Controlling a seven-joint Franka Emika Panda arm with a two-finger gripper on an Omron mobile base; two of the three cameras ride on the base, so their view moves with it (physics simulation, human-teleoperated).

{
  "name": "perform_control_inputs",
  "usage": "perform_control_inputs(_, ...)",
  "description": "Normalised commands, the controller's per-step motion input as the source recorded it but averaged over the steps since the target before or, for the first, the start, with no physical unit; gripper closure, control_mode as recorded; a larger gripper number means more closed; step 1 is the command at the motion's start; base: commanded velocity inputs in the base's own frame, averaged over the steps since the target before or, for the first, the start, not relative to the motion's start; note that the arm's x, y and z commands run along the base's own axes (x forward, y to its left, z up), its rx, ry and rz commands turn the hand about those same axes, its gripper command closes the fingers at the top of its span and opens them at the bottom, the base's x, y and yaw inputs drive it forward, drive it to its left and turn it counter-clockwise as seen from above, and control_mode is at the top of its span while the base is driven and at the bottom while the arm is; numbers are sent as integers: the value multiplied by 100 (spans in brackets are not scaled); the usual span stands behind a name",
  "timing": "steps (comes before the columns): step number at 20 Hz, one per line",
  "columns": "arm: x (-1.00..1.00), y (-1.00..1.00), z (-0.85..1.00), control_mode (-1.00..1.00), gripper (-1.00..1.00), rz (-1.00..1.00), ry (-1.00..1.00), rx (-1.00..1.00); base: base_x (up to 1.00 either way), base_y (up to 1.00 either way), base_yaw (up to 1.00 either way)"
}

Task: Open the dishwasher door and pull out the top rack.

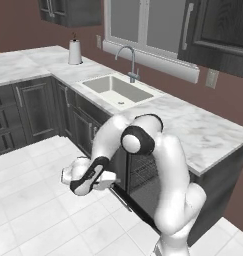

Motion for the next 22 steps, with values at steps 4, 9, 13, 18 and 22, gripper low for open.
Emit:
perform_control_inputs(4, 0, -63, 68, -100, -100, 5, -11, 15, 0, 0, 0)
perform_control_inputs(9, 0, -69, 7, -100, -100, 4, -10, 7, 0, 0, 0)
perform_control_inputs(13, 10, -68, 0, -100, -100, 2, -5, 4, 0, 0, 0)
perform_control_inputs(18, 27, -59, 0, -100, -100, 3, 0, 5, 0, 0, 0)
perform_control_inputs(22, 31, -26, 0, -100, -100, 6, 2, 5, 0, 0, 0)
